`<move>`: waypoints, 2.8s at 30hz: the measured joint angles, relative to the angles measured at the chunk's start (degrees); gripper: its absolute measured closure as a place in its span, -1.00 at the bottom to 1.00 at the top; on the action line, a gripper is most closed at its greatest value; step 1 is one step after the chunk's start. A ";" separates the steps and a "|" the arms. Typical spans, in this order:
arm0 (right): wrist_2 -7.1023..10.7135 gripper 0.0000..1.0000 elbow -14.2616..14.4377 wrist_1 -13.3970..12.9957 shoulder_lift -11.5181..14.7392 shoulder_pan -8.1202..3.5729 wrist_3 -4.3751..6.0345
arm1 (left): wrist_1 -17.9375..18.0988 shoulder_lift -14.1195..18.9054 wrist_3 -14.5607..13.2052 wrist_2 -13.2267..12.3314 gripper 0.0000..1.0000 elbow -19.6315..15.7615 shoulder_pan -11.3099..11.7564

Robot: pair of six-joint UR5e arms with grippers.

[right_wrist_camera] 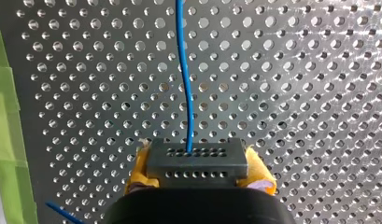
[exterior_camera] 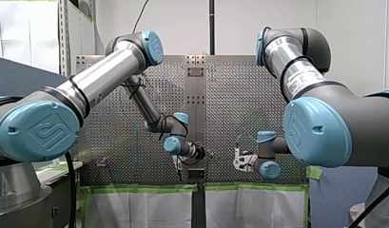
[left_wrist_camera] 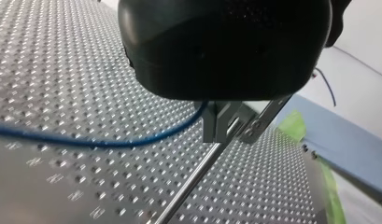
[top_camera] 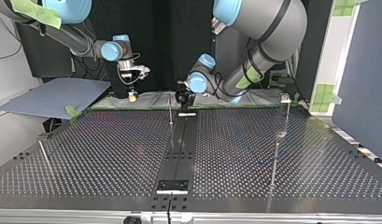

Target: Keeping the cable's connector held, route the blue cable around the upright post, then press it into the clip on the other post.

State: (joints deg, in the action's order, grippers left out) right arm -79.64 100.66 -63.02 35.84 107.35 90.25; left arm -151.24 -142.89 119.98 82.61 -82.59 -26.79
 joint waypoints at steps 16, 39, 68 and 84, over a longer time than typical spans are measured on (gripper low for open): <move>0.17 1.00 -0.33 0.14 0.02 -0.05 0.03 | -1.54 -2.64 -1.69 0.15 1.00 0.00 0.41; -0.05 1.00 -1.71 0.37 0.03 -0.76 0.06 | 1.36 -2.85 -1.59 -3.17 1.00 1.01 0.92; -2.03 1.00 -4.40 0.74 -0.04 -3.30 1.04 | -1.09 -5.23 -1.83 -0.35 1.00 4.40 1.99; -1.25 1.00 -6.52 2.20 -0.08 -3.79 0.78 | -0.34 -5.22 -3.19 2.38 1.00 5.61 3.51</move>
State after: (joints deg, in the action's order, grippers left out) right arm -80.89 94.13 -60.82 35.76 103.56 91.03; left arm -151.58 -148.11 116.78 84.99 -76.99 -23.27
